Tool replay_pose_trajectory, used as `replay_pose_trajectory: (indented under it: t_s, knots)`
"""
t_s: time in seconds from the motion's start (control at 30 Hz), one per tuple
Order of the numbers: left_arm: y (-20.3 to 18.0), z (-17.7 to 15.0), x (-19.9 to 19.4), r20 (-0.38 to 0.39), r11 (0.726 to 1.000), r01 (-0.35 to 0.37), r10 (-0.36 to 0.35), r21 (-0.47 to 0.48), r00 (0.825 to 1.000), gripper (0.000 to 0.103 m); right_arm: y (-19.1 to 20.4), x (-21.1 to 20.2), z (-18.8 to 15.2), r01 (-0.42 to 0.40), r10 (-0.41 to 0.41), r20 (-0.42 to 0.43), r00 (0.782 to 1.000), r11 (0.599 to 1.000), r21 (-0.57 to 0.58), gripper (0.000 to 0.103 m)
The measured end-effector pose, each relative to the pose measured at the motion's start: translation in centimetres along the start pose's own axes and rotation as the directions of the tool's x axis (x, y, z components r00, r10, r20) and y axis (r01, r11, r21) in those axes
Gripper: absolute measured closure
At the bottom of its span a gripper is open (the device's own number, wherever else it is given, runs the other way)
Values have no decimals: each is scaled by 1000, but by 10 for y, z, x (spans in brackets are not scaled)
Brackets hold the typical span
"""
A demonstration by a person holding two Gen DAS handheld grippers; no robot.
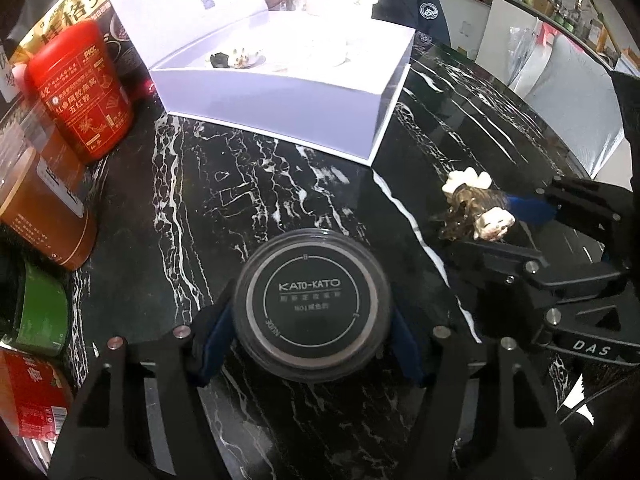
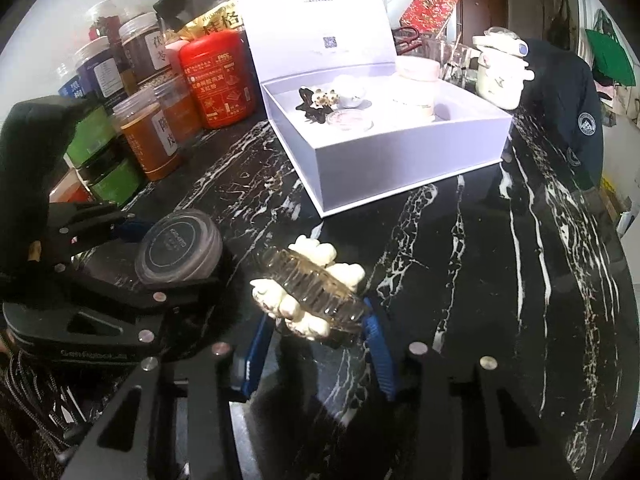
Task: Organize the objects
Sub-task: 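Lift the black tin and pearl hair clip and carry them toward the box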
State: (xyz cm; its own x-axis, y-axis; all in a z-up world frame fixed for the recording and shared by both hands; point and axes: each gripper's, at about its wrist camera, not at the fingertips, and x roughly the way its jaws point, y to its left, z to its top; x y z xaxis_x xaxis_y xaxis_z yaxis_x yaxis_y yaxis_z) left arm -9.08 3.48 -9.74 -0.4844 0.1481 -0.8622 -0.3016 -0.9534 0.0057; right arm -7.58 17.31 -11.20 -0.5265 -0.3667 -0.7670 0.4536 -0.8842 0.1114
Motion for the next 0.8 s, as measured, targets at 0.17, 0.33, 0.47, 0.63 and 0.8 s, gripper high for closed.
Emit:
replay_pose_trajectory:
  t_s: [0.17, 0.33, 0.47, 0.63, 0.8]
  knots:
    - [-2, 3, -6, 5, 1000, 9, -9, 2, 1000, 36, -2, -11, 1, -4, 4, 18, 1000, 1000, 5, 57]
    - [-5, 8, -15, 16, 1000, 12, -13, 10, 1000, 36, -3, -24, 3, 3, -3, 39, 999, 1000, 3, 57]
    - [-9, 13, -24, 23, 1000, 11, -12, 21, 1000, 36, -5, -32, 6, 11, -11, 48, 999, 1000, 1, 57]
    - [-14, 21, -33, 38, 999, 4, -5, 39, 999, 36, -7, -41, 14, 38, -38, 51, 998, 999, -11, 57]
    - [-16, 32, -39, 50, 999, -3, 1, 46, 999, 36, -9, -50, 25, 53, -51, 69, 996, 998, -28, 57]
